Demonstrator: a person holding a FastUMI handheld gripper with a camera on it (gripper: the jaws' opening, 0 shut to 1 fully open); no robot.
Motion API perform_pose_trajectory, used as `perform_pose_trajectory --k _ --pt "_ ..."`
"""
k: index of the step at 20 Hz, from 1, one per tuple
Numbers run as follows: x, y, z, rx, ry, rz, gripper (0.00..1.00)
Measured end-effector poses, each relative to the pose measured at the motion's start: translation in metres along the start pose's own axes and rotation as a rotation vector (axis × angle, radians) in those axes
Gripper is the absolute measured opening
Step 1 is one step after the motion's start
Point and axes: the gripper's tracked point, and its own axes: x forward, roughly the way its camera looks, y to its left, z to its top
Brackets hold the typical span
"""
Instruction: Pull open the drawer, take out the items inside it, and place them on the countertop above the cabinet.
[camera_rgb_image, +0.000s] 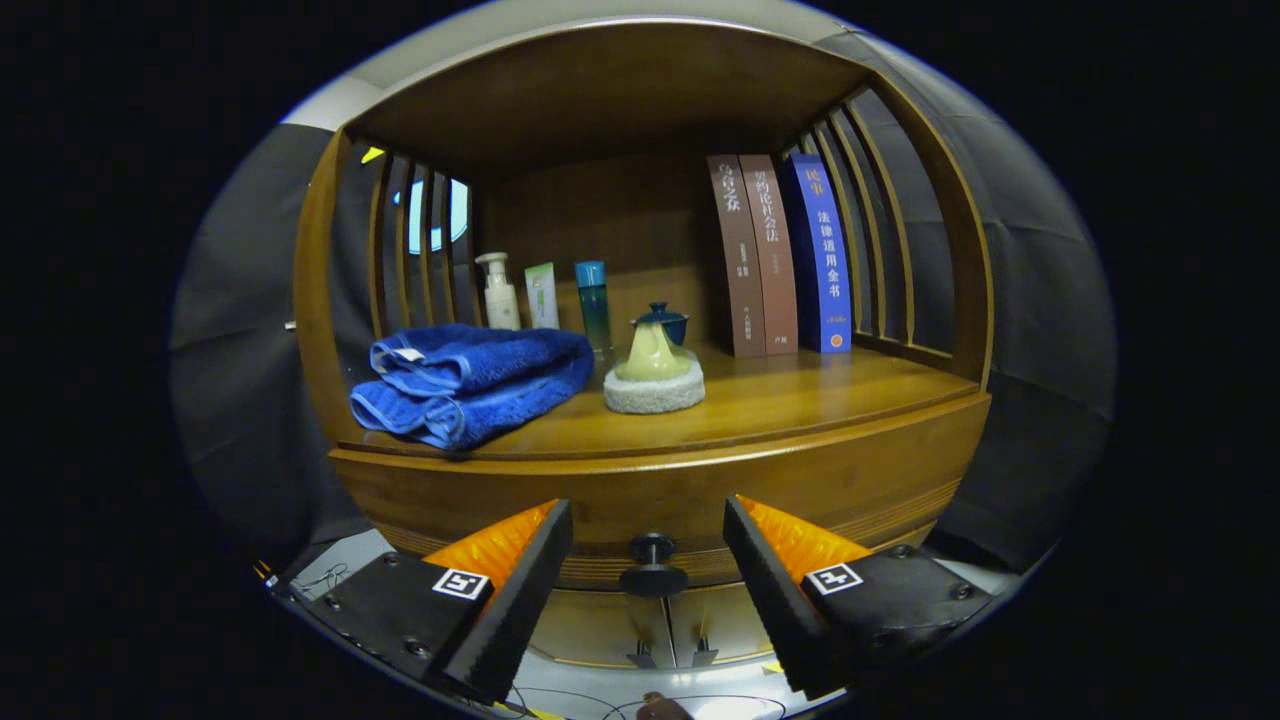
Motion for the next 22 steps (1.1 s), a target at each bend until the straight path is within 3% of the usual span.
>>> perform_pose_trajectory --k 12,22 --pt "-0.116 0.022 0.156 -0.026 -0.083 0.021 0.99" --pt "-0.153 0.028 0.185 -0.031 -0.105 0.037 0.99"
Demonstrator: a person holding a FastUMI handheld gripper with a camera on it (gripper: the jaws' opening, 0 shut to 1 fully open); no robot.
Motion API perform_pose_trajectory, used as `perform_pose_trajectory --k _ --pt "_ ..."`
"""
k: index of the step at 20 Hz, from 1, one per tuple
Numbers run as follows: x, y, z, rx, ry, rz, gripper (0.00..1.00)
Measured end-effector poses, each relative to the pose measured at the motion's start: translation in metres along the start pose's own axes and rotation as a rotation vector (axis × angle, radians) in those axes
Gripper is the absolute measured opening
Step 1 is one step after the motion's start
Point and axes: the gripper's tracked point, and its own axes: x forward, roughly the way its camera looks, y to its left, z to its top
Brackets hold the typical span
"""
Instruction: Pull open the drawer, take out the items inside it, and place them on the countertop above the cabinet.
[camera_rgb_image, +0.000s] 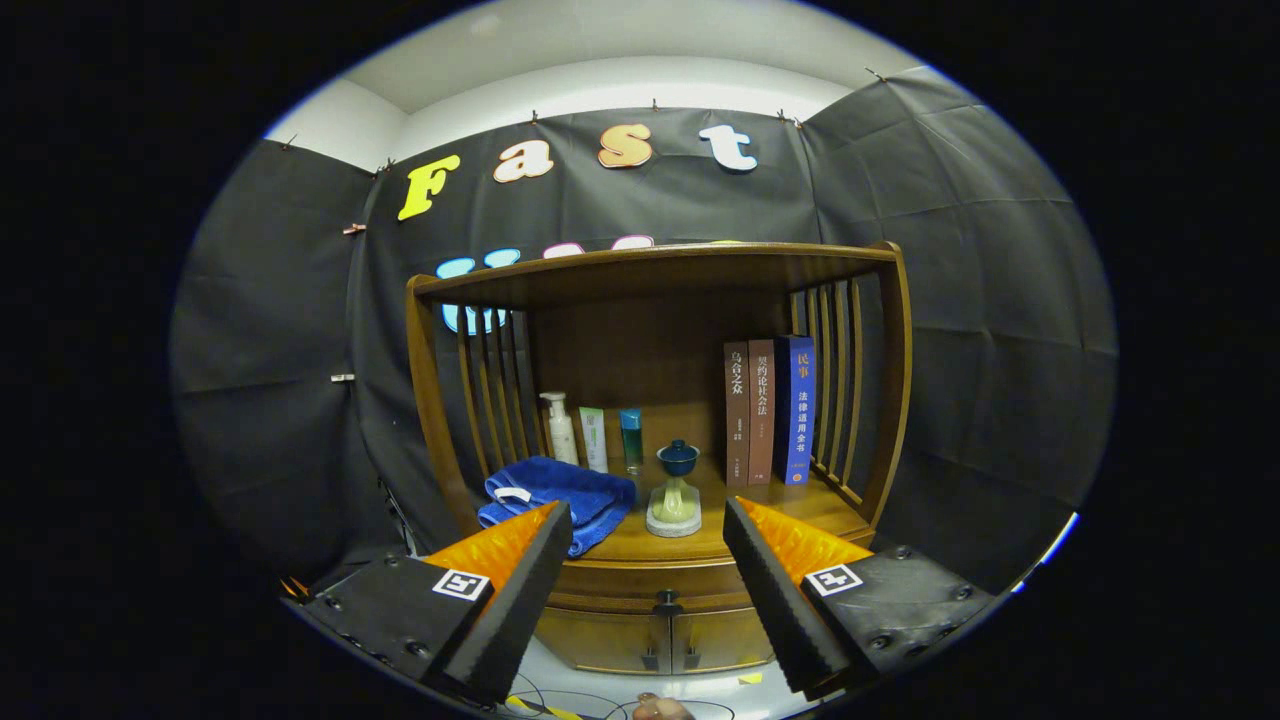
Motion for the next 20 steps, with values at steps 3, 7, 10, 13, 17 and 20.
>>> perform_pose_trajectory --k 3,7,10,13,17,20 --pt "-0.002 -0.0003 0.001 0.002 0.0 -0.007 0.99" --pt "-0.0047 0.0031 0.0012 -0.005 0.001 -0.001 0.99" --pt "-0.0044 0.0047 0.0022 -0.007 0.0 0.001 0.99" --pt "-0.0067 0.0041 0.0052 -0.009 -0.007 -0.001 0.99" --pt "-0.0073 0.0018 0.0031 -0.01 0.001 -0.009 0.99" --pt "-0.0086 0.0023 0.0022 -0.016 0.003 -0.011 0.99"
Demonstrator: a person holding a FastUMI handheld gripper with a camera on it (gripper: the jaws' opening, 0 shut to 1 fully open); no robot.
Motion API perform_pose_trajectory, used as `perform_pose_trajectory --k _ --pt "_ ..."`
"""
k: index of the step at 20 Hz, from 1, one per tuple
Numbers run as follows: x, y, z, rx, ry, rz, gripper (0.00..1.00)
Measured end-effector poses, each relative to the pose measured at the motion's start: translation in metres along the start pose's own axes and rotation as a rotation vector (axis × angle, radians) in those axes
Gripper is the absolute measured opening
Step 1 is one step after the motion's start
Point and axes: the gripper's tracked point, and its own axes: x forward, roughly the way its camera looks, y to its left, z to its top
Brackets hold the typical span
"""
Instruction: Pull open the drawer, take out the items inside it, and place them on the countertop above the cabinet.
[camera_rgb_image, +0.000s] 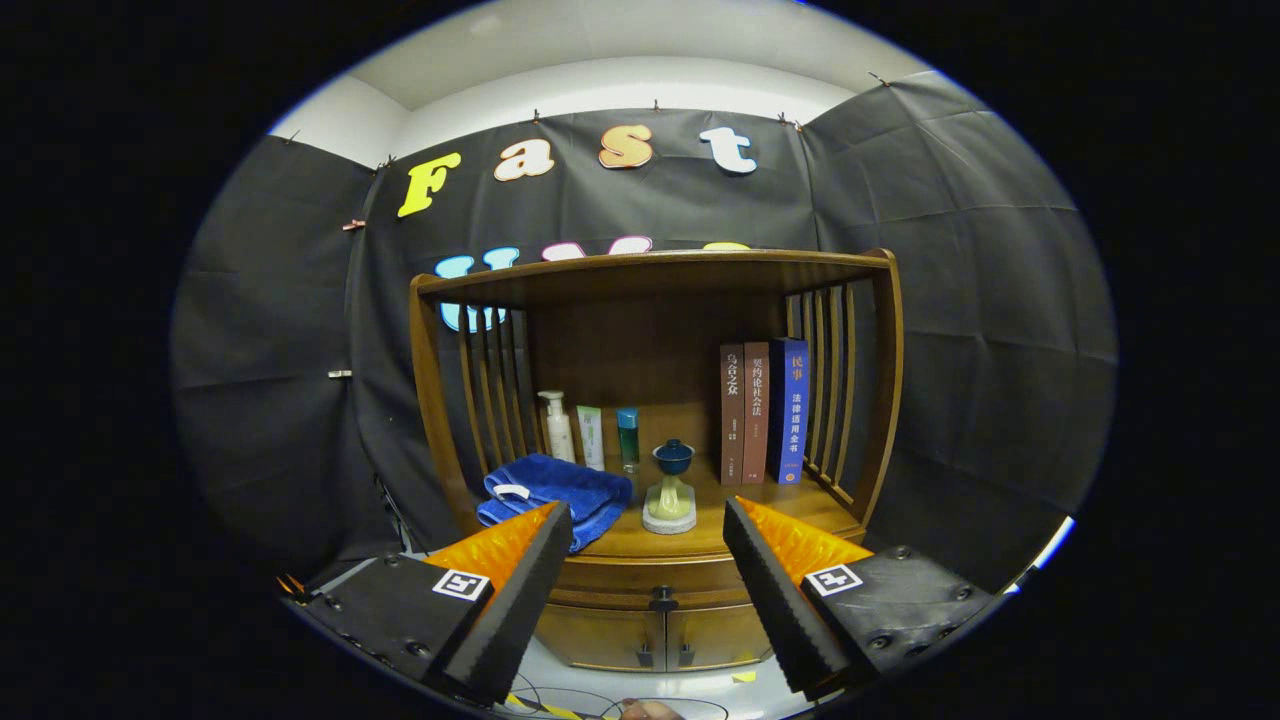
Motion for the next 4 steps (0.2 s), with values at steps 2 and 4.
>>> perform_pose_trajectory --k 2,4 --pt "-0.0004 0.0009 0.0009 -0.002 0.0 0.003 0.99" --pt "-0.001 0.0021 0.0026 0.0 -0.004 0.005 0.99"
